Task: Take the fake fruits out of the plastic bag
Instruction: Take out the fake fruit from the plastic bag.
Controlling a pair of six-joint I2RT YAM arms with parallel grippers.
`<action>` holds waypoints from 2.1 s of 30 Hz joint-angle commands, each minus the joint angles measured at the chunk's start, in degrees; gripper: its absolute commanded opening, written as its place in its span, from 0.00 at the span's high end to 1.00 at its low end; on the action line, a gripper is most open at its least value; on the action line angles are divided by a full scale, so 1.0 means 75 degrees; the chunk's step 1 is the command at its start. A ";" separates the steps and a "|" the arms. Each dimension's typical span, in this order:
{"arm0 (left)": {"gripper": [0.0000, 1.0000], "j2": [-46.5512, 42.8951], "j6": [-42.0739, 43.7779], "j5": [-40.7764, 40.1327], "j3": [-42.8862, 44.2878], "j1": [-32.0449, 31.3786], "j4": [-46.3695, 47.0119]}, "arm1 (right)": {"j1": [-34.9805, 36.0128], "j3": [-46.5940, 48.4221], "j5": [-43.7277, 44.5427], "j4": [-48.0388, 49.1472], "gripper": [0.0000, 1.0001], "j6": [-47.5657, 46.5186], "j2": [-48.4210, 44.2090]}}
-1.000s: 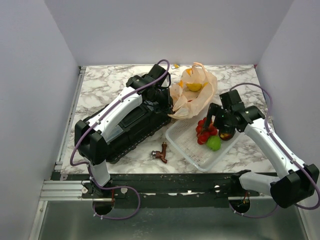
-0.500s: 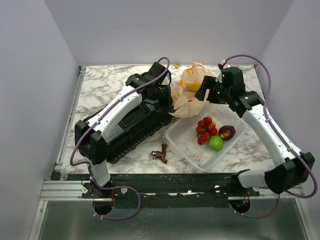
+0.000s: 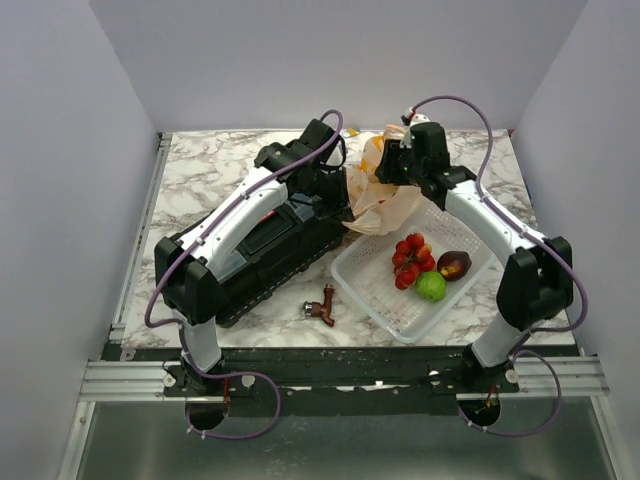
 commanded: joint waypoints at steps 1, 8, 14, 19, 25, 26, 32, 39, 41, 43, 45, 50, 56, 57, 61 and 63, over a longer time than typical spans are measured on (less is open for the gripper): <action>1.00 0.0144 0.0079 0.0256 0.0207 -0.0024 -0.0157 | -0.0007 0.0445 0.0622 0.0506 0.49 -0.0603 0.0905; 1.00 0.0247 0.0059 0.0307 0.0252 -0.0018 -0.0027 | -0.0019 0.0733 0.1175 0.0733 0.52 -0.1881 0.1692; 1.00 0.0428 0.0070 0.0405 0.0444 -0.0024 -0.0059 | -0.0019 0.1108 0.1748 0.0764 0.47 -0.2556 0.2523; 1.00 0.0497 0.0075 0.0461 0.0462 -0.0027 -0.0080 | -0.0098 0.1659 0.2080 0.0865 0.37 -0.2679 0.3147; 1.00 0.0574 0.0139 0.0426 0.0456 -0.0018 -0.0119 | -0.0217 0.2189 0.2042 0.0977 0.29 -0.2679 0.3746; 1.00 0.0597 0.0140 0.0426 0.0486 -0.0018 -0.0126 | -0.0231 0.2225 0.2011 0.1045 0.28 -0.2711 0.3817; 1.00 0.0670 0.0129 0.0462 0.0541 -0.0025 -0.0173 | -0.0278 0.2606 0.2030 0.1192 0.21 -0.2825 0.4376; 1.00 0.0733 0.0177 0.0518 0.0459 -0.0024 -0.0214 | -0.0335 0.3281 0.2103 0.1296 0.09 -0.2904 0.5072; 1.00 0.0772 0.0180 0.0555 0.0470 -0.0036 -0.0226 | -0.0338 0.3464 0.2186 0.1343 0.09 -0.2902 0.5299; 1.00 0.0791 0.0204 0.0578 0.0491 -0.0031 -0.0249 | -0.0336 0.3579 0.2394 0.1455 0.11 -0.2885 0.5480; 1.00 0.0810 0.0229 0.0578 0.0488 -0.0038 -0.0263 | -0.0346 0.3713 0.2592 0.1553 0.13 -0.2827 0.5625; 1.00 0.0834 0.0293 0.0601 0.0435 -0.0035 -0.0305 | -0.0346 0.3886 0.2664 0.1771 0.26 -0.2784 0.5888; 1.00 0.0857 0.0365 0.0564 0.0412 -0.0026 -0.0343 | -0.0344 0.3755 0.2567 0.1771 0.58 -0.2663 0.5691; 1.00 0.0857 0.0361 0.0566 0.0400 -0.0020 -0.0345 | -0.0337 0.3699 0.2541 0.1771 0.60 -0.2628 0.5596; 1.00 0.0834 0.0381 0.0544 0.0357 -0.0026 -0.0357 | -0.0342 0.3536 0.2312 0.1547 0.71 -0.2388 0.5178; 1.00 0.0811 0.0393 0.0520 0.0302 -0.0026 -0.0349 | -0.0345 0.3438 0.2229 0.1398 0.76 -0.2177 0.4913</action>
